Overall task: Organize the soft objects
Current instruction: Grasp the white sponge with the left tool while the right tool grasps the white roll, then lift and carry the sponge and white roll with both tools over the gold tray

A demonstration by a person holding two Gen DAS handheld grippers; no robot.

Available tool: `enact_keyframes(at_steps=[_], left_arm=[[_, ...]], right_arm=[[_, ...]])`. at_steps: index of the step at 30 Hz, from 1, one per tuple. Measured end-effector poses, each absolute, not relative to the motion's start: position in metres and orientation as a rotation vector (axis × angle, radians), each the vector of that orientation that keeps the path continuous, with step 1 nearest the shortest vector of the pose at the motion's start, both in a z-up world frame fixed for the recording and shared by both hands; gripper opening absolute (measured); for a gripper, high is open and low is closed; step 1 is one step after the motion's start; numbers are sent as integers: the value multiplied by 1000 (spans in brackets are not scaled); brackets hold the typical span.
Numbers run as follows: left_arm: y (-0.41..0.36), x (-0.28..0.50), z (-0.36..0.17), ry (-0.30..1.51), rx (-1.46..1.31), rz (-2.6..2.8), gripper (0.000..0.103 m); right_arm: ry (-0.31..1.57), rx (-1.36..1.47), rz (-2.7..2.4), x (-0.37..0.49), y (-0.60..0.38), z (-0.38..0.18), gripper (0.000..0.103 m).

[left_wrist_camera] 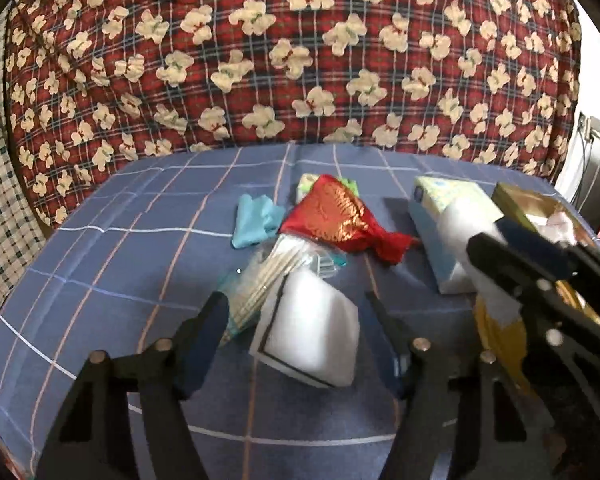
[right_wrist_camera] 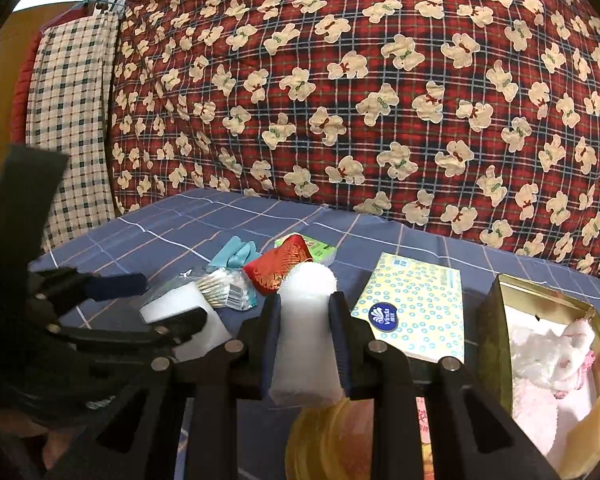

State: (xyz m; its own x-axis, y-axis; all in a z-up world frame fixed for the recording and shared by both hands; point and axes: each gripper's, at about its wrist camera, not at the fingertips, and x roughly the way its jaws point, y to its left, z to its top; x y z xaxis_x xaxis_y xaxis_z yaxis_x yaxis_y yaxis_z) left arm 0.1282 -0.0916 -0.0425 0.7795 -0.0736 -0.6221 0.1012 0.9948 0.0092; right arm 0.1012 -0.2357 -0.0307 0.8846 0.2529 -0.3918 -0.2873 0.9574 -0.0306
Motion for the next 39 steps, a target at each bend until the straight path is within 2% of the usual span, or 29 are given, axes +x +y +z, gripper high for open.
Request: enact_keyframes(at_steps=[2, 6, 39], left_arm=[[-94, 131, -48, 689, 39, -104, 41], [-96, 131, -51, 704, 34, -114, 32], [-99, 112, -27, 452, 26, -49, 30]], right_arm=[[388, -83, 286, 101, -237, -30, 27], [372, -71, 291, 98, -239, -30, 27], [350, -27, 265, 95, -250, -29, 28]])
